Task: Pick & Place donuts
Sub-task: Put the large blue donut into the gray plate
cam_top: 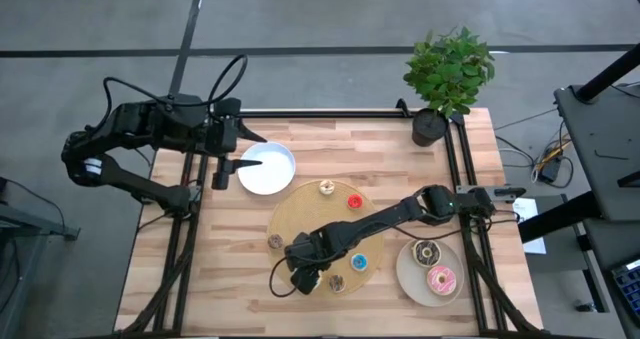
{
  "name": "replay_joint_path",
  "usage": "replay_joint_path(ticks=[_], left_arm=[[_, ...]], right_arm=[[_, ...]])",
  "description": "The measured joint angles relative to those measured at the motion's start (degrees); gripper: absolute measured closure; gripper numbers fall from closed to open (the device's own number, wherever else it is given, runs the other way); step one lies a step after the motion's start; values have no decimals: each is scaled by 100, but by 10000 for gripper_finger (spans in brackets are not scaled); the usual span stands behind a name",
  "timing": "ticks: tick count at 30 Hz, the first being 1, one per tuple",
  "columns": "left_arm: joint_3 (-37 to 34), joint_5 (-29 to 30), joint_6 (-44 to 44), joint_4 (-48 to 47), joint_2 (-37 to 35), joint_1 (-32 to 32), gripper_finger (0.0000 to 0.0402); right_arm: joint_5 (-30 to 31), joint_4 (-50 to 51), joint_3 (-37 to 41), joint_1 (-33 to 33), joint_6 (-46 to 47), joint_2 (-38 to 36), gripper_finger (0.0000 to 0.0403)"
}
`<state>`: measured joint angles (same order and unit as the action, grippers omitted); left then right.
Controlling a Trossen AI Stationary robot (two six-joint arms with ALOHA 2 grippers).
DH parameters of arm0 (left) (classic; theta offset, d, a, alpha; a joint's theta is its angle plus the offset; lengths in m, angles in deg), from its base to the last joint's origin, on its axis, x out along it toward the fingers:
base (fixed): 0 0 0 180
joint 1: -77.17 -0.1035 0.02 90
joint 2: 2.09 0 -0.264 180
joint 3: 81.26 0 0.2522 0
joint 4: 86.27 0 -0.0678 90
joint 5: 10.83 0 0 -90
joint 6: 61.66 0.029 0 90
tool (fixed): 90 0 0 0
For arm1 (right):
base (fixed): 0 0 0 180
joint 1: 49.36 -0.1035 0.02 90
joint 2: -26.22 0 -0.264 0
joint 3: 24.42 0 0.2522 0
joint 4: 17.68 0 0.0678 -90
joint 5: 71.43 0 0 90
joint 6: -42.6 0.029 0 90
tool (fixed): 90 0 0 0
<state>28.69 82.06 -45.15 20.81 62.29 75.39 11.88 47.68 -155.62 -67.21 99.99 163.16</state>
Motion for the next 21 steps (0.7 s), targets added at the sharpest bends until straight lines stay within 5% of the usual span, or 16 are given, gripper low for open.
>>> replay_joint_path(ticks=[21], left_arm=[[0, -2, 0, 0, 0, -2, 203]], right_arm=[[-156, -36, 276, 0, -43, 2, 223]])
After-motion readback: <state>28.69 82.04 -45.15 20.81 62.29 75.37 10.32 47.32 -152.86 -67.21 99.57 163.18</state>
